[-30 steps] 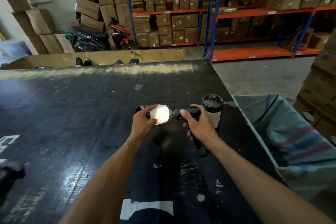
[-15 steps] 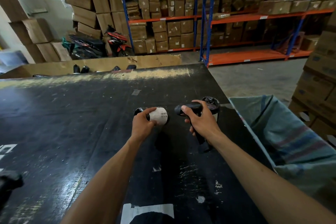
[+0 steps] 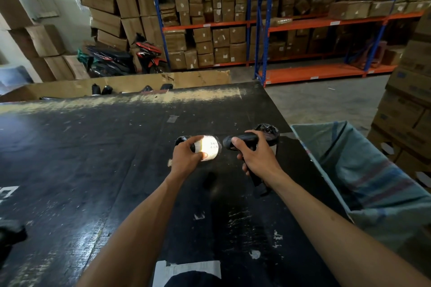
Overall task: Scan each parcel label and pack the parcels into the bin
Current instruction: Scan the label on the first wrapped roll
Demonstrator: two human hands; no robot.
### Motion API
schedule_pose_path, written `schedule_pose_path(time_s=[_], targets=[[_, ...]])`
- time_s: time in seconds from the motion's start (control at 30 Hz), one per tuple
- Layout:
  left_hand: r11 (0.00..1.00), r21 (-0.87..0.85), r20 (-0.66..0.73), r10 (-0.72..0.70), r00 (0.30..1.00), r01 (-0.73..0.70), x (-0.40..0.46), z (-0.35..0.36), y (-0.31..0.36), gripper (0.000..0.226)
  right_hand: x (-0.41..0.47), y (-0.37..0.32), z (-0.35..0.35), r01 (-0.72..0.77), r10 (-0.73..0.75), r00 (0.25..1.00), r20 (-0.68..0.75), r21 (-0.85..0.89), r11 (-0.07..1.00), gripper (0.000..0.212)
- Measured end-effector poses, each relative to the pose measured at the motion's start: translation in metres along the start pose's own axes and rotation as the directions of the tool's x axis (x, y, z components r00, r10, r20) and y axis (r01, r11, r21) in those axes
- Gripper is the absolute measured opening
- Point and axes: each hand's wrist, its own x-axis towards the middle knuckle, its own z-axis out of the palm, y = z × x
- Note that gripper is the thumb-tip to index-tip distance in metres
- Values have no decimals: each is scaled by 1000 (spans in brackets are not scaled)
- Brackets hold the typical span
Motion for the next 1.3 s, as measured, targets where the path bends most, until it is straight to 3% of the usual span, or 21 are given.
schedule_pose_path(time_s=[0.27, 0.63, 0.9, 1.03, 1.1, 1.17, 1.23, 1.3], targets=[[1000, -20, 13, -23, 1000, 23, -3, 6, 1, 59, -3, 7, 0, -63, 64, 998, -21, 14, 998, 60], [999, -44, 26, 4, 1000, -3, -18, 26, -1, 59, -16, 77, 3, -261, 244, 965, -95, -408, 875, 76], [992, -124, 13, 29, 1000, -27, -23, 29, 11, 59, -16, 92, -1, -325, 298, 946, -129, -409, 853, 57], [977, -194, -41, 78, 996, -85, -22, 30, 31, 57, -16, 88, -3, -328, 306, 942, -138, -571, 752, 79], [958, -256, -82, 114, 990, -131, -22, 31, 45, 57, -15, 81, -9, -290, 202, 957, -209, -645, 707, 90], [928, -326, -115, 153, 982, -183, -23, 35, 63, 56, -14, 68, -20, -195, 55, 966, -254, -566, 801, 85], [896, -383, -135, 188, 973, -227, -22, 45, 84, 57, -10, 49, -37, -73, -6, 966, -257, -297, 952, 71], [860, -448, -126, 212, 969, -246, -20, 62, 108, 62, -3, 29, -54, -15, 21, 973, -231, 30, 999, 65]])
